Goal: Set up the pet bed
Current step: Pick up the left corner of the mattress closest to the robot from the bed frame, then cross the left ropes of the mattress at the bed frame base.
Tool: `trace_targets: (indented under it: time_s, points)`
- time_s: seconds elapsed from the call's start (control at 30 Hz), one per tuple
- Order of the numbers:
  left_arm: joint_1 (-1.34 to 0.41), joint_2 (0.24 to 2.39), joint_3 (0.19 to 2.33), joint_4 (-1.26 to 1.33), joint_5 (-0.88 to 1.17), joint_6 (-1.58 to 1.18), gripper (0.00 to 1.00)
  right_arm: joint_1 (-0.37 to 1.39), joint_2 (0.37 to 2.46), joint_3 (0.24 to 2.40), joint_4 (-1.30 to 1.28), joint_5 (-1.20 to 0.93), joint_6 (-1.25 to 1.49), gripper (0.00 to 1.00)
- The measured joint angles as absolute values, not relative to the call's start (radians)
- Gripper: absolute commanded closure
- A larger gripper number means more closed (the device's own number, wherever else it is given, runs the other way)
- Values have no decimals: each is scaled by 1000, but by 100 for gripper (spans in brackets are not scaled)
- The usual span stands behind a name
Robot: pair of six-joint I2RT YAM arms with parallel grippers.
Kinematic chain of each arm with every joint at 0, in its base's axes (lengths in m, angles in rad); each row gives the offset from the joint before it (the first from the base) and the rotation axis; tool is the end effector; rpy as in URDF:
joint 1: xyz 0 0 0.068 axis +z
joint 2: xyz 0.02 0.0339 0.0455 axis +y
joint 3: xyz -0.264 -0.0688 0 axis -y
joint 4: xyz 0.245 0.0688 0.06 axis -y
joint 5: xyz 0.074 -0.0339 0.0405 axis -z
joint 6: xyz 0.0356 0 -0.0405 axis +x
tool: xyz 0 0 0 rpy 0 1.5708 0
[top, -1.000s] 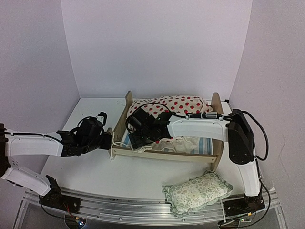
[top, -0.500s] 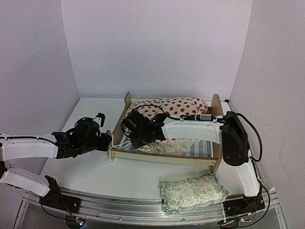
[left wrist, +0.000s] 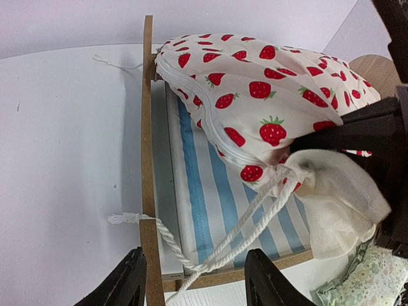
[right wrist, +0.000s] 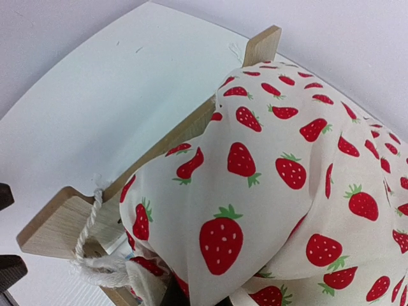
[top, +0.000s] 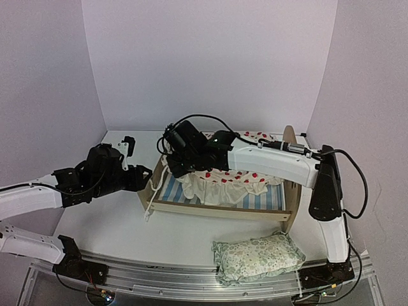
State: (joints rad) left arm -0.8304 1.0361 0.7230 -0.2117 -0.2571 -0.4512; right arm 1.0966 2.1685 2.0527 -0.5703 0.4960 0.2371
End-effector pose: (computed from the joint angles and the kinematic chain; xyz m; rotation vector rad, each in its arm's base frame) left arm 0.1624 -0.1643 0.2679 0.2434 2.1034 -0.5090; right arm 0.2435 0.4374 0.2963 -0.6624 2.0652 0.2024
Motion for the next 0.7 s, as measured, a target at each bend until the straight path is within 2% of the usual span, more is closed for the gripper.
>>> trace_targets:
  time_s: [0.27, 0.47, 0.7]
  points:
    - [-834, 1003, 733, -297, -251, -369, 55, 1097, 2159, 2091, -571, 469, 200, 100]
    - [-846, 992, 747, -305, -231, -258, 56, 1097, 2153, 2128, -585, 463, 165, 100]
    - [-846, 1023, 764, -171, -164, -138, 57, 1097, 2152, 2227, -589, 464, 116, 100]
